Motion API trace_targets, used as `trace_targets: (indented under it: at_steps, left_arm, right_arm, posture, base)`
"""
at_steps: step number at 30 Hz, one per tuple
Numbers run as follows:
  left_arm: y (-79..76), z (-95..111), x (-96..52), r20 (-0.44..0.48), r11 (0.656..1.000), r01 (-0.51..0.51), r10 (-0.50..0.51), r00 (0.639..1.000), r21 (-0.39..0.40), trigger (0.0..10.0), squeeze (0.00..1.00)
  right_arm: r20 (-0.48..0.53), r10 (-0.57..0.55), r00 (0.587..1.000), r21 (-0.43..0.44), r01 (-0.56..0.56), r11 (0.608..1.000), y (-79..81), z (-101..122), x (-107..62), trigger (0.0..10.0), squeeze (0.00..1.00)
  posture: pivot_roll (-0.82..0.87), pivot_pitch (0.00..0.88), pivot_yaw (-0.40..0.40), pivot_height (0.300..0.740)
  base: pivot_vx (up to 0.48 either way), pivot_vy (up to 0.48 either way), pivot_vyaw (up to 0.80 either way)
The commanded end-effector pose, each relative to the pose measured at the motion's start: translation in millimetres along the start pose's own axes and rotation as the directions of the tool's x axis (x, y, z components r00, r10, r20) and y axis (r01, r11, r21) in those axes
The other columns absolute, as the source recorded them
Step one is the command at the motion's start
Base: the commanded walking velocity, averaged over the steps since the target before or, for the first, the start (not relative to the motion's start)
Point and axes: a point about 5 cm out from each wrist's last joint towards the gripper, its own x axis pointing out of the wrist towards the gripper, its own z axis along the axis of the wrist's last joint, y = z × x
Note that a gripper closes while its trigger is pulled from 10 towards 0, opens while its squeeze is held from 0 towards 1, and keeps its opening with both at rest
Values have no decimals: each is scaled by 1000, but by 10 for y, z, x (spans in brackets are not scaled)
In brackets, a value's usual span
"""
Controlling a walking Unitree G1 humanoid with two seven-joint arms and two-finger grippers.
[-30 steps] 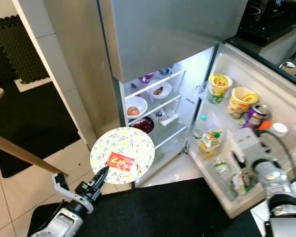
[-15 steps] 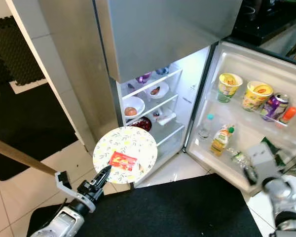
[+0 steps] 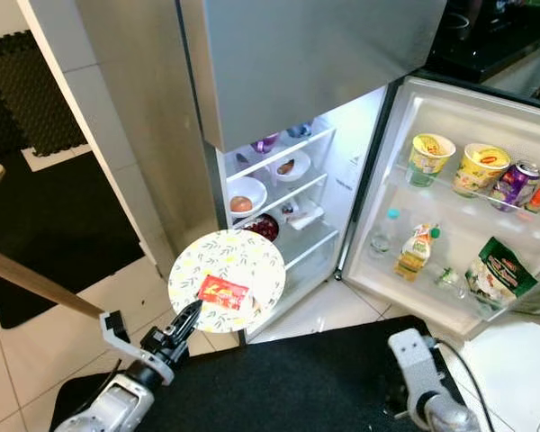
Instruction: Restocking fridge
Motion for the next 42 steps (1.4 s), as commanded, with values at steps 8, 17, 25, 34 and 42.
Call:
trace_targets:
  at_steps: [8, 17, 25, 34, 42]
  left_arm:
    - [25, -88, 35, 23, 1000, 8, -7, 1000, -14, 10000, 0]
    - [8, -84, 19, 40, 1000, 27, -27, 999, -9, 10000, 0]
    - [24, -102, 2, 45, 1000, 27, -27, 999, -13, 10000, 0]
    - [24, -143, 22, 35, 999, 36, -35, 999, -22, 10000, 0]
    - [14, -140, 32, 36, 999, 38, -38, 999, -21, 10000, 0]
  right_arm:
    - [-179, 44, 983, -3, -45, 999, 248, -479, -104, 10000, 0]
    - [-275, 44, 961, 18, -40, 999, 358, -765, -216, 10000, 0]
    - [-333, 50, 942, 37, -40, 998, 388, -949, -317, 10000, 0]
    - [-343, 62, 937, -12, -70, 997, 369, -948, -323, 10000, 0]
    - [-343, 69, 937, -16, -79, 997, 353, -941, -323, 10000, 0]
  posture:
    - [-47, 108, -4, 740]
    - [-43, 105, -4, 740]
    - [-41, 104, -7, 740]
    - [-48, 97, -8, 740]
    - [-48, 97, -8, 740]
  base:
    - [0, 0, 742]
    - [0, 0, 0]
    - [0, -329, 0]
    - [0, -465, 86]
    - [0, -463, 773]
